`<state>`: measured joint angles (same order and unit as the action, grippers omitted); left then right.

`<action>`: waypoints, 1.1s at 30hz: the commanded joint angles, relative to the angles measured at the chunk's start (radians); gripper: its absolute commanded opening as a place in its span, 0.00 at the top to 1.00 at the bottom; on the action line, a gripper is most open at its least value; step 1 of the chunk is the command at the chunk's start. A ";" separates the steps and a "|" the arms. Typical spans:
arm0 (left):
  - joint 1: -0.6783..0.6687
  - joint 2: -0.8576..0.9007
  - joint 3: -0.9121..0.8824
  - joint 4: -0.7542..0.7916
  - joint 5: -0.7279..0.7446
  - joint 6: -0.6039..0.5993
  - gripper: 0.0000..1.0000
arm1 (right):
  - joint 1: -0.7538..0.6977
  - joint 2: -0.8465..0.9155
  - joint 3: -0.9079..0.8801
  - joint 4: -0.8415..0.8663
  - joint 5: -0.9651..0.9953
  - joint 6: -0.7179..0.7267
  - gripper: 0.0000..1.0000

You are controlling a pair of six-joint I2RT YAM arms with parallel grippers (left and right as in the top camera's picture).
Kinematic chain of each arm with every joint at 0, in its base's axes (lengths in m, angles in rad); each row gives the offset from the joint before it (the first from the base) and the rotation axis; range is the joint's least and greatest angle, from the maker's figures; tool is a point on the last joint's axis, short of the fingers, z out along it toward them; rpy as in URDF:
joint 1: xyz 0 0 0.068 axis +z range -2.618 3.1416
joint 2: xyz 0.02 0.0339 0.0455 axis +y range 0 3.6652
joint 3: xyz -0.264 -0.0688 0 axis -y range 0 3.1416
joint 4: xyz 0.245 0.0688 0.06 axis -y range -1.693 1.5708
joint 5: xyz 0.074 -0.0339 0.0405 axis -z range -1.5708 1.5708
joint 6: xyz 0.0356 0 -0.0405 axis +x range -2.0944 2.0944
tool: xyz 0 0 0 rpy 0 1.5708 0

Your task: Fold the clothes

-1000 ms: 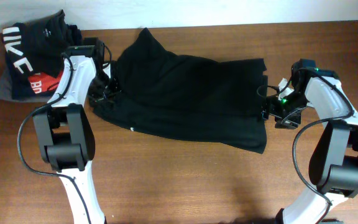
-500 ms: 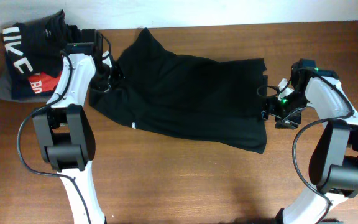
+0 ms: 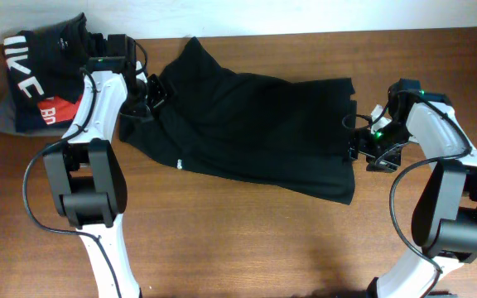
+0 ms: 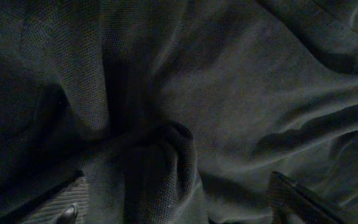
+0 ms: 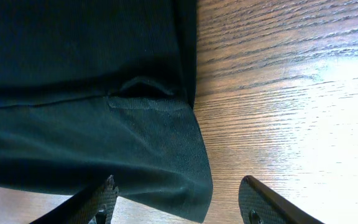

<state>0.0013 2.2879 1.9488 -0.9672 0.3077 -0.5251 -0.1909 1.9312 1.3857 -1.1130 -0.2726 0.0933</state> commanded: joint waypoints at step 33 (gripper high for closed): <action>0.171 0.006 0.021 -0.295 -0.185 0.135 0.16 | 0.433 -0.029 0.034 0.249 -0.185 0.069 0.41</action>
<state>0.1654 2.2879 1.9488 -1.2579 0.1608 -0.4145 0.2218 1.9305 1.3998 -0.8783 -0.4213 0.1429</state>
